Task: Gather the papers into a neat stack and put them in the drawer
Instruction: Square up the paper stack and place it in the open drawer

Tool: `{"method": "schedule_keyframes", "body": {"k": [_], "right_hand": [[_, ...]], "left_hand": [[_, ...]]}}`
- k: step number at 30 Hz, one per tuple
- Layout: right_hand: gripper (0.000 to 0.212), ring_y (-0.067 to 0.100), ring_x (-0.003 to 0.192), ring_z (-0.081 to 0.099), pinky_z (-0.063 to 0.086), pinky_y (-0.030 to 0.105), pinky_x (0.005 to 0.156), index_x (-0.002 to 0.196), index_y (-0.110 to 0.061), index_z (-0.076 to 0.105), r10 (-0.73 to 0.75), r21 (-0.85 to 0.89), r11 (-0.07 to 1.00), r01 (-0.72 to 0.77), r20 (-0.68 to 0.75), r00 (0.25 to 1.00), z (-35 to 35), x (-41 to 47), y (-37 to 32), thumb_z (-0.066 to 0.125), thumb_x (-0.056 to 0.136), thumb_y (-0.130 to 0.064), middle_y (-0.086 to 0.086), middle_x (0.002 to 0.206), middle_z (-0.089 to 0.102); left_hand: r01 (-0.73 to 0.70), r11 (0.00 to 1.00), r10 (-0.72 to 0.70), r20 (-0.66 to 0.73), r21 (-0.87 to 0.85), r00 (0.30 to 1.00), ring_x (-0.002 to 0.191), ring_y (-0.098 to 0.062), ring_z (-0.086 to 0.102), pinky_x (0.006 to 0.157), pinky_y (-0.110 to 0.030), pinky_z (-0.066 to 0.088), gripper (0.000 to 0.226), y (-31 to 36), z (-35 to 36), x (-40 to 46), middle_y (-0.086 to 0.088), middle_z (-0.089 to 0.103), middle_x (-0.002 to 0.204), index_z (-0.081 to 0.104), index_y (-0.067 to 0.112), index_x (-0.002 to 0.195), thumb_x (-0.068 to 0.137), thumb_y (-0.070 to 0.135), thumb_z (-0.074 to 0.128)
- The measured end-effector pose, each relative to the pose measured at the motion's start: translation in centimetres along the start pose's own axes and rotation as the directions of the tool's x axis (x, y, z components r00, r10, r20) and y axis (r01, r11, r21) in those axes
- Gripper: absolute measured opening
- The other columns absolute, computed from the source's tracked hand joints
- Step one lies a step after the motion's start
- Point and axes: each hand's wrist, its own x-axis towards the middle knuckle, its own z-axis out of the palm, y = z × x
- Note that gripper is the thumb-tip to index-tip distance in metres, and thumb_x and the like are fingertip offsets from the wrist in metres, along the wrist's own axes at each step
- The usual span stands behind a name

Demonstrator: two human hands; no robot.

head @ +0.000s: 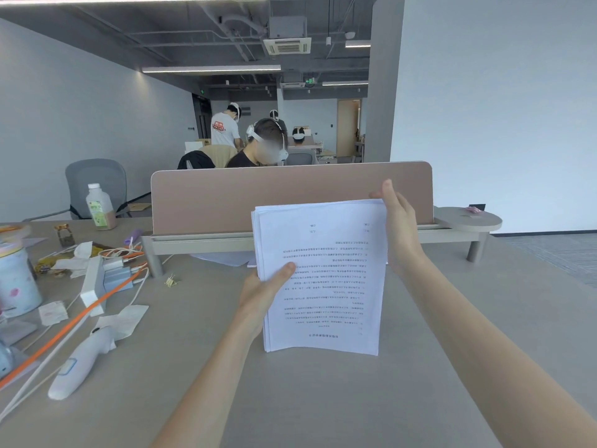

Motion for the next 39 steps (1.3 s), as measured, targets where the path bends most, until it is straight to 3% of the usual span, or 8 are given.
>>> {"method": "schedule_keyframes", "body": {"k": [2, 5, 8, 15, 21, 24, 34, 39], "right_hand": [[0.059, 0.019, 0.121, 0.061, 0.034, 0.049, 0.114, 0.103, -0.03, 0.07, 0.053, 0.017, 0.998, -0.054, 0.033, 0.998, -0.5, -1.0, 1.8, 0.047, 0.082, -0.079, -0.011, 0.109, 0.073], [0.048, 0.015, 0.11, 0.071, 0.054, 0.034, 0.09, 0.114, -0.024, 0.07, 0.078, 0.076, 0.993, -0.088, 0.118, 0.99, -0.8, -3.0, 5.0, 0.054, 0.092, -0.064, -0.006, 0.11, 0.077], [0.034, 0.002, 0.091, 0.072, 0.051, 0.025, 0.074, 0.103, -0.026, 0.07, 0.048, 0.08, 0.995, -0.056, 0.101, 0.994, -0.2, -3.9, 6.4, 0.06, 0.093, -0.056, -0.017, 0.095, 0.076], [0.035, 0.006, 0.097, 0.069, 0.051, 0.024, 0.074, 0.11, -0.025, 0.066, -0.109, -0.035, 0.993, 0.109, 0.01, 0.994, 0.2, -3.3, 5.7, 0.067, 0.089, -0.053, -0.01, 0.104, 0.074], [0.047, 0.013, 0.102, 0.073, 0.058, 0.044, 0.092, 0.112, -0.02, 0.058, 0.017, -0.001, 1.0, -0.017, 0.097, 0.995, -0.8, -3.3, 9.3, 0.075, 0.082, -0.052, -0.006, 0.112, 0.074], [0.04, 0.012, 0.102, 0.074, 0.058, 0.042, 0.091, 0.111, -0.023, 0.062, -0.017, 0.017, 1.0, 0.015, 0.099, 0.995, -0.8, -3.3, 9.5, 0.076, 0.083, -0.047, -0.009, 0.109, 0.076], [0.037, 0.013, 0.11, 0.071, 0.056, 0.044, 0.096, 0.118, -0.028, 0.065, -0.027, 0.088, 0.996, 0.021, 0.063, 0.998, -1.5, -5.3, 11.7, 0.068, 0.089, -0.051, -0.009, 0.117, 0.075], [0.004, 0.004, 0.092, 0.061, 0.047, 0.034, 0.087, 0.092, -0.029, 0.056, -0.069, 0.182, 0.981, 0.061, 0.039, 0.997, -1.3, -5.4, 11.2, 0.052, 0.091, -0.027, -0.019, 0.094, 0.065]], "left_hand": [[0.011, 1.0, -0.011, 0.001, -0.014, 1.0, 0.085, -0.008, 0.076, 0.07, -0.028, 0.056, 0.019, -0.2, 0.0, 0.0, 0.008, 0.08, 0.094, 0.075, 0.025, 0.098, 0.081, 0.031, 0.08], [0.004, 1.0, -0.004, 0.017, -0.021, 1.0, 0.086, -0.009, 0.076, 0.07, -0.028, 0.056, 0.019, -0.2, 0.1, 0.0, 0.007, 0.08, 0.095, 0.075, 0.024, 0.098, 0.081, 0.031, 0.079], [-0.01, 1.0, 0.011, 0.037, -0.014, 0.999, 0.085, -0.009, 0.076, 0.065, -0.023, 0.057, 0.021, 0.1, 0.6, 0.0, 0.008, 0.08, 0.094, 0.074, 0.024, 0.101, 0.082, 0.031, 0.079], [-0.078, 0.997, 0.078, 0.026, 0.014, 0.997, 0.082, -0.004, 0.076, 0.064, -0.019, 0.057, 0.019, 1.1, 1.0, 0.5, 0.012, 0.08, 0.09, 0.075, 0.023, 0.099, 0.081, 0.03, 0.079], [0.05, 0.995, -0.054, 0.033, 0.09, 0.998, 0.084, -0.014, 0.077, 0.071, -0.032, 0.06, 0.028, -2.2, 1.0, 0.1, 0.001, 0.08, 0.095, 0.076, 0.02, 0.1, 0.077, 0.034, 0.082], [0.037, 0.996, -0.038, 0.012, 0.087, 0.999, 0.082, -0.012, 0.077, 0.075, -0.035, 0.061, 0.026, -2.3, 1.4, 0.1, 0.005, 0.08, 0.089, 0.076, 0.021, 0.095, 0.075, 0.035, 0.084], [0.033, 0.997, -0.029, -0.06, 0.069, 0.998, 0.084, -0.012, 0.076, 0.075, -0.033, 0.06, 0.01, -4.3, 2.1, -0.8, 0.011, 0.08, 0.084, 0.077, 0.027, 0.088, 0.081, 0.033, 0.08], [0.025, 0.997, -0.02, -0.073, 0.07, 0.997, 0.086, -0.014, 0.076, 0.077, -0.035, 0.06, 0.013, -3.5, 2.3, -0.7, 0.01, 0.079, 0.085, 0.075, 0.026, 0.089, 0.08, 0.034, 0.08]]}}
